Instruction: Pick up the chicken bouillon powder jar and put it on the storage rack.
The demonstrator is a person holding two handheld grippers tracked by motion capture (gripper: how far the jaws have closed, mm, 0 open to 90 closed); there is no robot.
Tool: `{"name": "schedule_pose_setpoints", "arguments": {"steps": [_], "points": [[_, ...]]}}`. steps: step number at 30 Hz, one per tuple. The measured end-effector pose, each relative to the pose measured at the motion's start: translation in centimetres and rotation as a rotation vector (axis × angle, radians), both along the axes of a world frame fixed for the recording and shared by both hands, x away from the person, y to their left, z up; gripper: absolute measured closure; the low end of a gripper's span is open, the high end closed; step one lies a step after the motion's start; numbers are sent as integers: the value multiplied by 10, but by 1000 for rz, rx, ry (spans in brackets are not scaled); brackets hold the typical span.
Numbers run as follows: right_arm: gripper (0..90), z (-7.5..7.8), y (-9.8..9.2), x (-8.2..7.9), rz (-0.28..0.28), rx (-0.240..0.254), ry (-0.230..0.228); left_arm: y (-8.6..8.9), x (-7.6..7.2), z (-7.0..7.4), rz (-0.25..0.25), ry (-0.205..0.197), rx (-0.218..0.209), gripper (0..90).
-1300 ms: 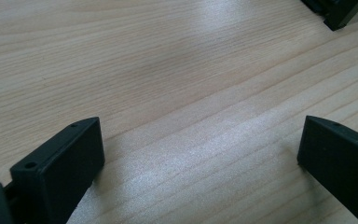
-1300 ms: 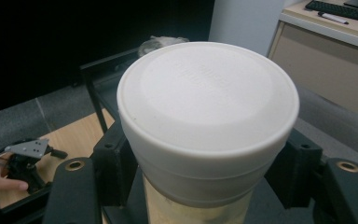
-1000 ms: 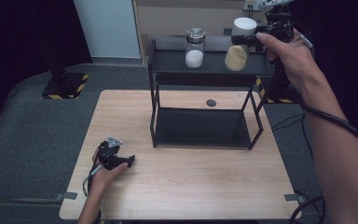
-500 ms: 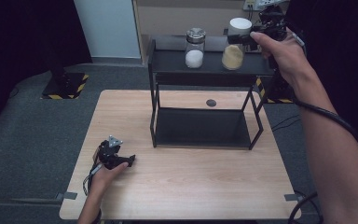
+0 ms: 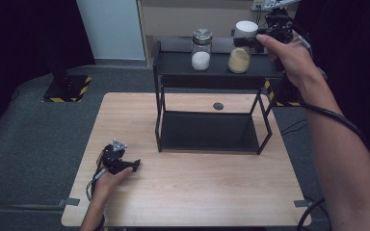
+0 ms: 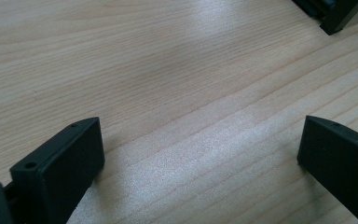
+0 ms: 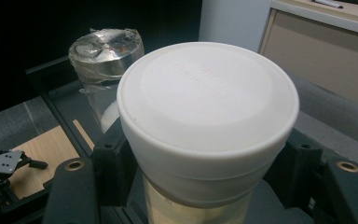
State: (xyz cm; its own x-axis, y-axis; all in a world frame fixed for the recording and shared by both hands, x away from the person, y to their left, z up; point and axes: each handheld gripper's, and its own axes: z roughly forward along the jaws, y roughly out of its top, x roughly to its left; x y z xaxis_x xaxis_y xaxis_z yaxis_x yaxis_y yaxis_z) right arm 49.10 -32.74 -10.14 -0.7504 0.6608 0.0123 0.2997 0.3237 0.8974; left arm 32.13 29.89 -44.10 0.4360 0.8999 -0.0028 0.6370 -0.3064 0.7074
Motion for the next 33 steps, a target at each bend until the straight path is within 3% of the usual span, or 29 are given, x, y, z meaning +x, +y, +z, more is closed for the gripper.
{"name": "schedule_pose_setpoints", "arguments": {"steps": [11, 33], "points": [[352, -7, -6, 2, -8, 31, 5, 0, 0, 0, 0, 0, 0, 0], [339, -5, -5, 0, -12, 11, -5, 0, 0, 0, 0, 0, 0, 0]]}}
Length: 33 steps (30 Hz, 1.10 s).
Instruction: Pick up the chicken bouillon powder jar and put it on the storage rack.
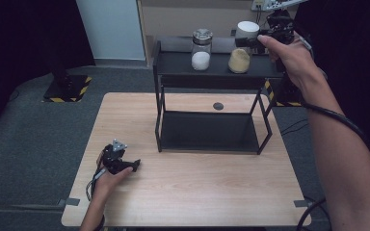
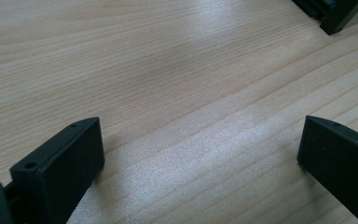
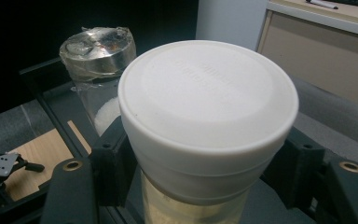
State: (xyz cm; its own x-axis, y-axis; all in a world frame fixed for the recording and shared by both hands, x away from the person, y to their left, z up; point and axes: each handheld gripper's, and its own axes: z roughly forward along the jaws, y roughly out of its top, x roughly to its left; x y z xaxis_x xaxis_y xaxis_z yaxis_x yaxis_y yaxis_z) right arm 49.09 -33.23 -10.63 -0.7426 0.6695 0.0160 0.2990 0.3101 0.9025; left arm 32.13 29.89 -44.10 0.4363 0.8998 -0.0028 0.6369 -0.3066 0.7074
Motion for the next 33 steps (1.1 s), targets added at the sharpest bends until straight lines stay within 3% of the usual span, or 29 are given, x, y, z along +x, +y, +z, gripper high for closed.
{"name": "schedule_pose_setpoints", "arguments": {"steps": [5, 11, 16, 33], "points": [[318, 1, 1, -1, -5, -6, 0, 0, 0, 0, 0, 0, 0, 0], [175, 2, 0, -4, -19, -16, -5, 0, 0, 0, -2, 0, 1, 0], [111, 3, -6, -10, -15, -23, -18, 0, 1, 0, -4, 0, 1, 0], [66, 11, -17, -30, -9, -56, -23, -1, 1, 0, -3, 0, 2, 0]]}}
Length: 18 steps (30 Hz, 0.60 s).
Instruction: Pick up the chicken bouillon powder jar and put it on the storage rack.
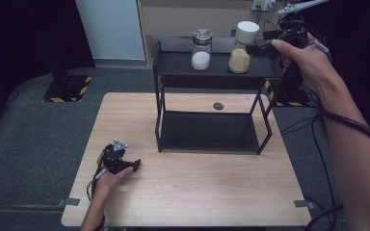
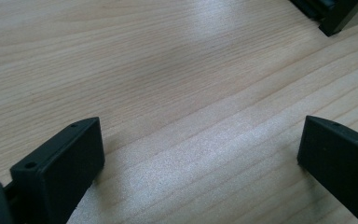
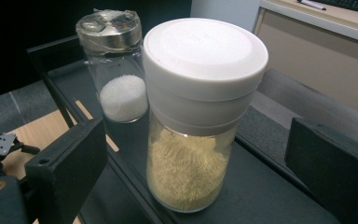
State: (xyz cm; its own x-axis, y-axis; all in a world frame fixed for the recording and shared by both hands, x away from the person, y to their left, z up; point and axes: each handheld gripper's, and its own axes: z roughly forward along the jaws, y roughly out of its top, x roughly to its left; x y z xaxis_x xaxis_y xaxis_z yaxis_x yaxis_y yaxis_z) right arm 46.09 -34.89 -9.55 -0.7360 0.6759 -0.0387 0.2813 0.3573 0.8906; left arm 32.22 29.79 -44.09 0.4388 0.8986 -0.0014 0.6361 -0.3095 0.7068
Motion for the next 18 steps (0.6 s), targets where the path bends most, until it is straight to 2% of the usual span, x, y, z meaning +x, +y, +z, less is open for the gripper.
{"name": "schedule_pose_setpoints", "arguments": {"steps": [8, 18], "points": [[67, 3, -6, -8, -2, 5, -5, 0, 0, 0, 1, 0, 0, 0], [67, 5, -7, -12, 7, -13, 6, 0, 0, 0, 2, -1, 0, 0]]}}
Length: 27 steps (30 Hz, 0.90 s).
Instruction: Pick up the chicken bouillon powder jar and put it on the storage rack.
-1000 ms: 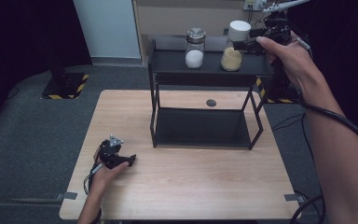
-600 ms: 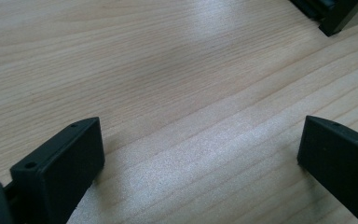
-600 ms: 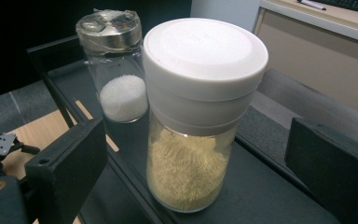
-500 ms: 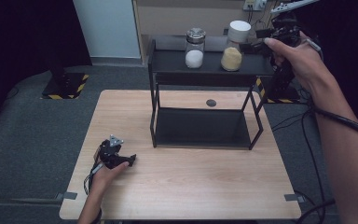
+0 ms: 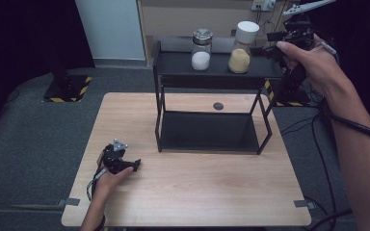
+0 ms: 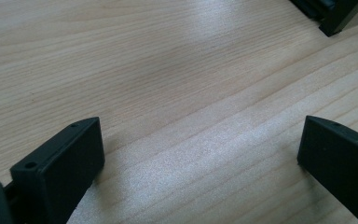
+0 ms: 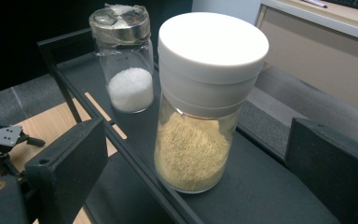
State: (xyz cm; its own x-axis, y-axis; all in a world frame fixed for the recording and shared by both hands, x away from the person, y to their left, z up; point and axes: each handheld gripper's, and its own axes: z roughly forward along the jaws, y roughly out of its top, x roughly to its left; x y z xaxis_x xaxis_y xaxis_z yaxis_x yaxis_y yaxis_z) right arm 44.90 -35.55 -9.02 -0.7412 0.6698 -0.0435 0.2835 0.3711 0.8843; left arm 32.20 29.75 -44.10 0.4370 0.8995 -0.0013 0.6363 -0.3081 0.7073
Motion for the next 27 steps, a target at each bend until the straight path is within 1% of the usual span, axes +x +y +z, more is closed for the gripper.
{"name": "schedule_pose_setpoints", "arguments": {"steps": [7, 9, 13, 16, 17, 19, 22, 25, 27], "points": [[67, 0, 0, -5, 12, -20, 11, 0, 0, 0, 0, 0, 1, 0], [67, 0, 0, -8, 14, -35, 16, 0, 0, 0, 1, 0, 0, 0], [67, 0, -1, -11, 14, -42, 17, 0, 0, 0, 1, 0, 0, 0], [69, 1, 0, -16, 12, -62, 27, 0, 0, 0, 1, 0, 0, 0], [69, 1, 0, -16, 12, -62, 27, 0, 0, 0, 1, 0, 0, 0], [69, 1, -1, -23, 26, -72, 24, 0, 0, 0, 1, 0, 0, 0], [71, 0, -2, -27, 33, -75, 23, 0, 0, 0, 2, 0, 1, 0], [73, -2, 0, -34, 43, -101, 30, -1, 0, 0, 2, 1, 3, 0], [73, -4, 1, -38, 51, -109, 32, -1, 0, 0, 2, 0, 3, 0]]}}
